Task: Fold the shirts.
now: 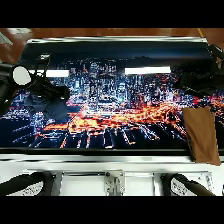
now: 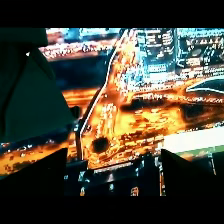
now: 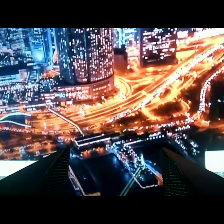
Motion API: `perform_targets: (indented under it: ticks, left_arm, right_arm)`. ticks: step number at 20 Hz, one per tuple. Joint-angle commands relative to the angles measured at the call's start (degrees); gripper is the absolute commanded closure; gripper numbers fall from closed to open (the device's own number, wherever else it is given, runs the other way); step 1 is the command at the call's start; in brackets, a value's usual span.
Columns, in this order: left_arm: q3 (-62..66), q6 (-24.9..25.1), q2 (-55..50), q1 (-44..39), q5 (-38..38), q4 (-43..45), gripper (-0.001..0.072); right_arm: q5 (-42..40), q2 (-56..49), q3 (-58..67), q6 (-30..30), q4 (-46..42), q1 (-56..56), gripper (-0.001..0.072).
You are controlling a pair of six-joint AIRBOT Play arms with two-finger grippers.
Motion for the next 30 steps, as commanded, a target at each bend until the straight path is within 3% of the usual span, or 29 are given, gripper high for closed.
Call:
perform_targets:
  ticks: [1, 3, 5, 7, 11, 17, 18, 19, 20, 24, 27, 30]
  left_arm:
    - [0.1, -0.5, -1.8, 0.5, 6.6, 4.0, 0.0009]
    - [1.7, -4.6, -4.8, 3.9, 10.0, 10.5, 0.0003]
    - [5.9, -5.5, -10.3, 10.3, 7.9, 11.0, 0.0003]
    - [10.2, -9.4, -16.8, 17.2, 2.4, 10.2, 0.0002]
    - [11.6, -8.2, -26.9, 26.5, -0.7, -1.2, 0.0001]
    - [11.6, -7.6, -32.3, 27.0, 8.5, -4.3, 0.0004]
    - [11.6, -7.6, -33.2, 26.9, 8.3, -5.2, 0.0075]
    - [11.6, -6.6, -33.7, 26.9, 7.6, -6.7, 0.0514]
    - [11.6, -3.9, -33.6, 26.9, 6.9, -9.3, 0.0667]
    - [15.2, 2.4, -26.8, 25.8, 5.4, -15.3, 0.0668]
    - [17.4, 10.1, -12.9, 21.5, 5.2, -16.6, 0.0669]
    - [17.6, 10.5, 3.8, 15.0, 5.5, -16.6, 0.0669]
  right_arm:
    - [-0.9, 0.0, 0.0, -2.7, 0.8, 0.0, 0.0036]
    - [-1.4, 0.0, 0.0, -3.5, 0.5, 0.0, 0.0036]
    - [-2.0, 0.0, 0.0, -3.4, 0.5, 0.0, 0.0036]
    - [-2.2, 0.0, 0.0, -3.4, 0.5, 0.0, 0.0036]
    - [-2.1, 0.0, 0.0, -3.4, 0.5, 0.0, 0.0037]
    - [-2.3, 0.0, 0.0, -2.5, 0.6, 0.0, 0.0036]
    - [-2.3, 0.0, 0.0, -2.5, 0.6, 0.0, 0.0036]
    - [-2.3, 0.0, 0.0, -2.5, 0.7, 0.0, 0.0036]
    - [-2.1, 0.0, 0.0, -2.5, 0.6, 0.0, 0.0037]
    - [-3.9, 0.0, 0.0, -3.7, 0.7, 0.0, 0.0036]
    - [-3.3, 0.4, 0.1, -6.0, 1.0, 0.0, 0.0036]
    - [-3.1, 4.6, 0.1, -8.8, 0.9, 0.0, 0.0037]
